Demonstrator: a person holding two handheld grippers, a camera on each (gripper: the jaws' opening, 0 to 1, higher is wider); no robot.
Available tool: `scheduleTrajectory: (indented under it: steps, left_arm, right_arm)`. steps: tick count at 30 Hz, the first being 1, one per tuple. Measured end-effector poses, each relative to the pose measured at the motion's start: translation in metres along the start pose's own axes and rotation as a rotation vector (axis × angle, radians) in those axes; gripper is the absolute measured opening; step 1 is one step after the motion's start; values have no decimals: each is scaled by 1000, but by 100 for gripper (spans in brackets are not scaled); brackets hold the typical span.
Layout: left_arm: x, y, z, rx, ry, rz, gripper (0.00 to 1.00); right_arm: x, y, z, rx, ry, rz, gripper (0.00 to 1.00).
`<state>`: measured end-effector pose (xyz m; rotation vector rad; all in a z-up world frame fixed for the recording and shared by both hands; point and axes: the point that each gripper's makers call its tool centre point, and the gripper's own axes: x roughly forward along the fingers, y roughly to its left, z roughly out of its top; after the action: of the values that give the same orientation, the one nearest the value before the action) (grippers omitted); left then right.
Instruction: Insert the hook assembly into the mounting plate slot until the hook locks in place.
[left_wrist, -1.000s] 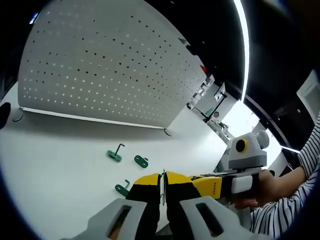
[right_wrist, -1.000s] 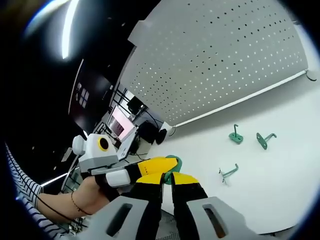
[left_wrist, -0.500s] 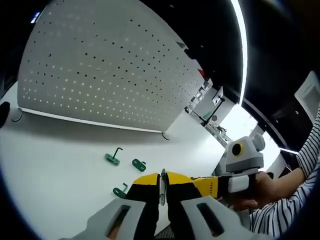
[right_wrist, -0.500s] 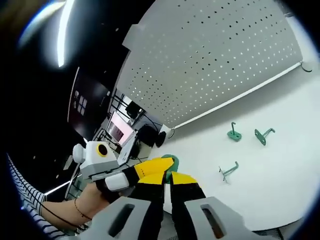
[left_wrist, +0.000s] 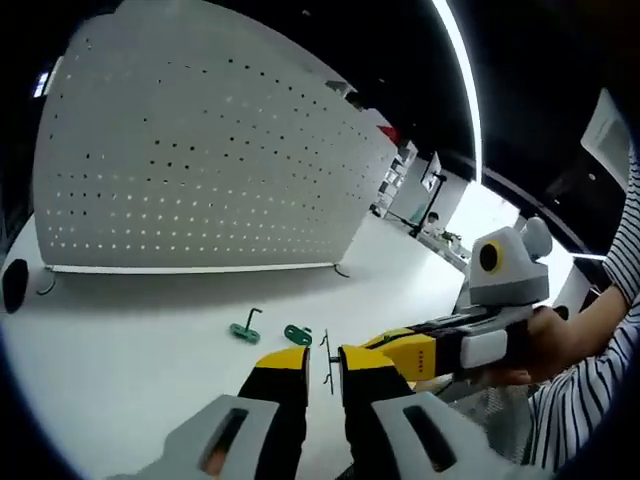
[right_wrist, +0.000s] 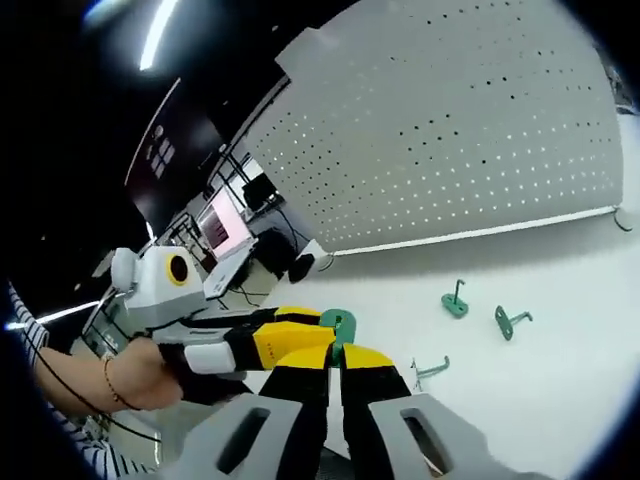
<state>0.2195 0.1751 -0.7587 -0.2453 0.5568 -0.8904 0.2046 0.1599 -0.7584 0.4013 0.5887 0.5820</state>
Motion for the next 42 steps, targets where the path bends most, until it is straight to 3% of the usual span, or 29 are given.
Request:
scheduleTrajectory:
  steps: [10,16,25,33,39,42]
  left_arm:
    - [-10,10,1,4,-15,31,43]
    - [-16,9,-7,-5,-13,40,59]
    - [-24,13,-16,-25,-35,84,75]
    - [-27,18,-19,-29,-57,115,81]
    - [-27,15,-25,19,-40,123,85]
    - [-27,12,-29,-15,-47,125,87]
  right_arm:
    - [2,-3,16,-109,-47,-39,0]
    - [7,10,29,-210,-86,-31,0]
    - [14,25,50,-327,-166,-45,0]
    - [18,29,70,-396,-245,-97,0]
    - [19,24,89,-428,-309,-161,0]
    - [20,21,100,-444,-337,-191,0]
